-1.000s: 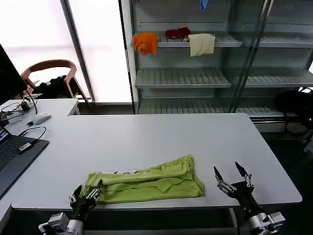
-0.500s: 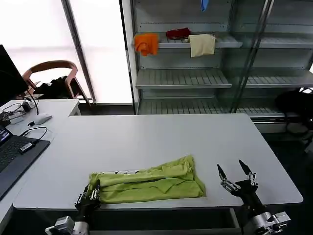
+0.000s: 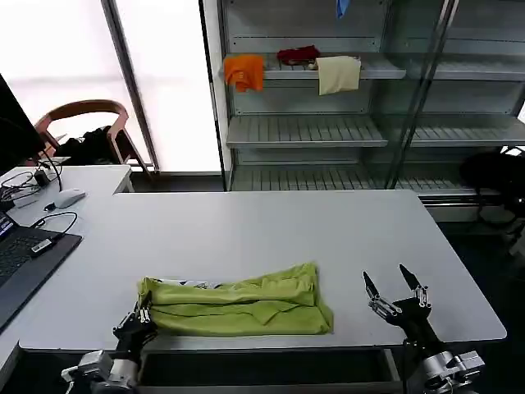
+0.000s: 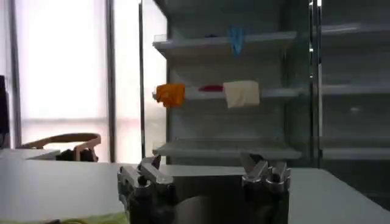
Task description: Fold and organize the clothes.
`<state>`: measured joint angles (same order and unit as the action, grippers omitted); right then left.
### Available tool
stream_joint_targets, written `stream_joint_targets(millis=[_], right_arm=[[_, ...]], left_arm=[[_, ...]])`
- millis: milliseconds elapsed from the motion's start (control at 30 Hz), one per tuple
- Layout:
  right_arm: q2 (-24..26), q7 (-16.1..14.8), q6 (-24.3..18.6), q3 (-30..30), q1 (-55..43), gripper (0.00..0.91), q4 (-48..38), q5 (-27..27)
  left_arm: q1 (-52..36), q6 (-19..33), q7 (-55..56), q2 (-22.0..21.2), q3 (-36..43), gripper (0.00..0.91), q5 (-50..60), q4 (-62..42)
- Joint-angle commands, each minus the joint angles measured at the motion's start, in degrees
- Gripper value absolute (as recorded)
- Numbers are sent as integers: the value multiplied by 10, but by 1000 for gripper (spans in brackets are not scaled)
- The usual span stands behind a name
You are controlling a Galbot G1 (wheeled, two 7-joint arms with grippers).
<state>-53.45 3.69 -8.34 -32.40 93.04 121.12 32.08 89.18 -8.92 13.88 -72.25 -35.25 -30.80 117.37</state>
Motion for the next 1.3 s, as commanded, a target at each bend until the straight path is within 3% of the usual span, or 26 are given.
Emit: stream_joint_targets(millis=[33,267,433,667,800,967,1300], right_arm=[[0,0,3,8,-10,907,1,-1],[3,0,9,22,-26,907,1,-1],[5,0,10,28,-33,907,0,-2],[3,1,11,30,-33,907,2,-5],[-1,1,11,28,-28,907,3,-8],[-6,1,9,26,-22,907,3,-13],[-8,1,8,23,-20,907,4,-14]], left_arm=[[-6,4,4,84,-146,0,-75,-9],[0,-20,0,134,-281,0,-112,-46],[6,-34,0,125,-312,0,-120,11],[8,-25,-21,82,-163,0,-62,117],[-13,0,-34,65,-23,10,37,120],[-27,25,-44,41,86,10,121,97],[-24,52,-47,13,174,10,196,59]])
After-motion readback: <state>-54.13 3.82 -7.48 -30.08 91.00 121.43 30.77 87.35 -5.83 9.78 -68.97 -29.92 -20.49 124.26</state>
